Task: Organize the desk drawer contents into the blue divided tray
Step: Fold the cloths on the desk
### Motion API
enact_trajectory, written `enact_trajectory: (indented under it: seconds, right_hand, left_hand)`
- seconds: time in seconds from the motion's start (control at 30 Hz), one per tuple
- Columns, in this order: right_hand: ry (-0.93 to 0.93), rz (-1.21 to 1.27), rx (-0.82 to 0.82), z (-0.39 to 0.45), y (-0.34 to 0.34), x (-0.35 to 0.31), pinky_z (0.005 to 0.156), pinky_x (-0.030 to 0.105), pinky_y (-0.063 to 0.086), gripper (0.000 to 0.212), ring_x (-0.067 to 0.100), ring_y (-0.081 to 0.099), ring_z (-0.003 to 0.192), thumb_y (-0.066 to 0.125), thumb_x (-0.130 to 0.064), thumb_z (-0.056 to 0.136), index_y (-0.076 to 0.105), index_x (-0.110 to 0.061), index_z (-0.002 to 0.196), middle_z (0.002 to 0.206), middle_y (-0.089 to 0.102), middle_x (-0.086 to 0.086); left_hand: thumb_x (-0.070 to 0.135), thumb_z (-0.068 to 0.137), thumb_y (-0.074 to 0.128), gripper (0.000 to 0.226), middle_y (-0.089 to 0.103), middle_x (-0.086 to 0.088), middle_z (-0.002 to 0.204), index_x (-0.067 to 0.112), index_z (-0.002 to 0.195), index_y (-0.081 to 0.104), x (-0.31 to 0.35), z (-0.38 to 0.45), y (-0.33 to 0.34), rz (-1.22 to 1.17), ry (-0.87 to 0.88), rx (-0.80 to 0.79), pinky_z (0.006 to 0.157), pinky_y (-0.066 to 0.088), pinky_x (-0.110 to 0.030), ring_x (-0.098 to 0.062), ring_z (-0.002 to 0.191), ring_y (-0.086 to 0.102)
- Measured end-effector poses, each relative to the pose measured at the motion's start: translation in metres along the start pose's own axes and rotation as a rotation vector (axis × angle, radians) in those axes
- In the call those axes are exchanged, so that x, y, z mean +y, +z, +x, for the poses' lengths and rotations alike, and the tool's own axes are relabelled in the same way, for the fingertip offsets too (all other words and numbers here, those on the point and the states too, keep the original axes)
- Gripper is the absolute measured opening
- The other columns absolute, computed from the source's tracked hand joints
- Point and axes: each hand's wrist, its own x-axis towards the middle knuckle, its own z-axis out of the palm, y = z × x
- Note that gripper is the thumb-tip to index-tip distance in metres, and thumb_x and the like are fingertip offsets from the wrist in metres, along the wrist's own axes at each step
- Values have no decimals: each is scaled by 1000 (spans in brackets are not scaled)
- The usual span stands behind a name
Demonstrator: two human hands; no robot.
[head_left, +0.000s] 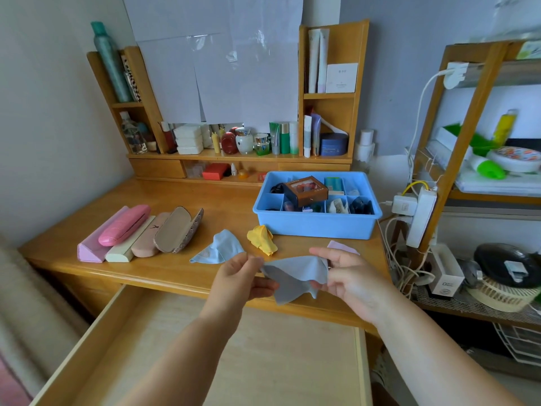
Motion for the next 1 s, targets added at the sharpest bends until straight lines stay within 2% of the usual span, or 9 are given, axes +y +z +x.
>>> enact_trajectory:
  seconds: [0.07, 0.17, 0.27, 0.37, 0.43, 0.53, 0.73, 0.9, 1.0]
  right_hand:
    - [-107, -472, 29, 3, -1, 1, 73, 12, 45, 53, 1, 53, 95, 54, 9, 81, 59, -20, 125, 98, 45, -24]
    - [-280, -787, 129, 8, -2, 2, 60, 6, 36, 29, -1, 48, 82, 63, -12, 84, 67, -28, 109, 81, 48, -23]
    - [-277, -743, 160, 11, -5, -3, 77, 26, 41, 24, 19, 53, 92, 64, -32, 87, 61, -28, 63, 67, 55, -13]
    - [-267, -566, 181, 13, -7, -11, 91, 45, 51, 24, 21, 62, 97, 61, -37, 88, 66, -25, 68, 88, 64, -2]
    - [-238, -456, 166, 15, -7, -13, 86, 39, 54, 22, 11, 65, 87, 58, -40, 90, 71, -26, 78, 83, 69, -11]
    - [-181, -274, 156, 21, -7, -13, 70, 24, 52, 29, 5, 68, 79, 52, -46, 92, 73, -33, 77, 79, 73, -14]
    - [-86, 164, 227, 32, -9, -7, 71, 30, 53, 22, 15, 71, 90, 57, -37, 92, 63, -22, 107, 98, 74, 0]
    - [-170, -75, 310, 36, -15, -7, 40, 10, 41, 22, -5, 56, 44, 63, -31, 88, 64, -12, 78, 47, 59, -14]
    - [-169, -200, 311, 46, -15, -19, 41, 15, 41, 28, 3, 51, 38, 63, -31, 89, 62, -9, 72, 42, 53, -9]
  left_hand:
    - [18, 92, 56, 19, 66, -12, 65, 9, 75, 58, 1, 4, 0, 97, 41, 23, 55, 54, -25, -19, 60, 66]
    - [22, 84, 69, 16, 66, -9, 66, 9, 82, 60, 6, 9, -3, 160, 119, 3, 59, 55, -25, -17, 61, 66]
    - [14, 75, 78, 38, 71, -5, 77, 19, 106, 56, 11, 14, -9, 204, 137, -112, 72, 57, -28, -16, 75, 70]
    - [3, 81, 68, 28, 72, -5, 77, 19, 103, 64, 14, 16, -11, 356, 175, -86, 66, 55, -21, -14, 69, 69]
    - [9, 87, 62, 10, 68, -4, 63, 15, 90, 70, 16, 15, -12, 363, 207, -50, 56, 52, -19, -12, 55, 64]
    - [27, 92, 59, 24, 60, -4, 51, 14, 75, 71, 23, 15, -13, 320, 210, -41, 47, 47, -19, -11, 47, 55]
    - [37, 93, 54, 40, 48, 2, 44, 22, 56, 61, 29, 21, -13, 399, 150, -42, 42, 34, -17, -10, 40, 39]
    - [34, 88, 63, 27, 51, 0, 41, 18, 66, 65, 27, 32, -19, 455, 134, 38, 37, 35, -16, -8, 34, 40]
    - [25, 90, 63, 18, 62, -1, 49, 16, 74, 68, 34, 45, -17, 370, 175, 75, 44, 48, -18, -10, 42, 57]
